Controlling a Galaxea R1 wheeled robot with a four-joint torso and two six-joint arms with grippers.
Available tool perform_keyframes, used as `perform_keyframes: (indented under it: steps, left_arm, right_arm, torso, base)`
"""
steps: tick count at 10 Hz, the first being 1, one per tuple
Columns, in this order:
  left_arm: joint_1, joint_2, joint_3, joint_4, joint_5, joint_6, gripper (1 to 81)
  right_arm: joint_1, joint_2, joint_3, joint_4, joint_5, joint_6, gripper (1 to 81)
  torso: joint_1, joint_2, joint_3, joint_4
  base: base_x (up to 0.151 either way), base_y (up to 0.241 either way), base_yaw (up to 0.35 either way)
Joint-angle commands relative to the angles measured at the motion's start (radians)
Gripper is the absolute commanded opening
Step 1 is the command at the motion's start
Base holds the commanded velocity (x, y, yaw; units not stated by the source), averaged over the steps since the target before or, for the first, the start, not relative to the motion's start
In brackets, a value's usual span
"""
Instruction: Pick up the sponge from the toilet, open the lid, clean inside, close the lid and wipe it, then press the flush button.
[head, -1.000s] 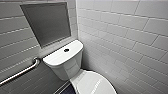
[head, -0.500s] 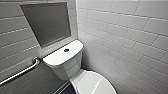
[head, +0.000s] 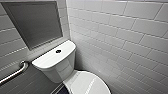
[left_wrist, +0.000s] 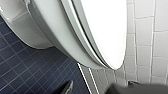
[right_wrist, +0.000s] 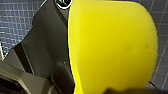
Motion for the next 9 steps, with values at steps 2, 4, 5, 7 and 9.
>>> perform_keyframes:
  steps: [2, 4, 5, 7, 9]
  left_arm:
    - [-0.105, -0.012, 0.032, -0.002, 0.021, -0.049, 81.1]
    - [-0.108, 0.002, 0.000, -0.004, -0.007, -0.112, 81.1]
    - [-0.108, 0.017, -0.036, -0.002, -0.016, -0.168, 81.1]
    - [-0.116, 0.051, -0.079, -0.002, -0.031, -0.190, 81.1]
    - [-0.117, 0.062, -0.093, -0.004, -0.033, -0.190, 81.1]
  right_arm:
    - [-0.028, 0.004, -0.026, 0.003, -0.074, -0.004, 1.0]
    - [-0.066, 0.047, -0.069, 0.008, -0.048, -0.004, 1.0]
    - [-0.095, 0.074, -0.083, 0.002, 0.002, -0.004, 1.0]
    - [-0.123, 0.093, -0.080, -0.003, 0.020, -0.007, 1.0]
    - [-0.158, 0.122, -0.083, -0.029, 0.026, -0.004, 1.0]
  torso:
    - [0.000, 0.000, 0.000, -0.009]
    - [0.000, 0.000, 0.000, -0.009]
    - [0.000, 0.000, 0.000, -0.009]
    - [0.000, 0.000, 0.000, -0.010]
    - [0.000, 0.000, 0.000, -0.010]
  base:
    - [0.000, 0.000, 0.000]
    - [0.000, 0.000, 0.000]
    - [0.000, 0.000, 0.000]
    - [0.000, 0.000, 0.000]
    - [0.000, 0.000, 0.000]
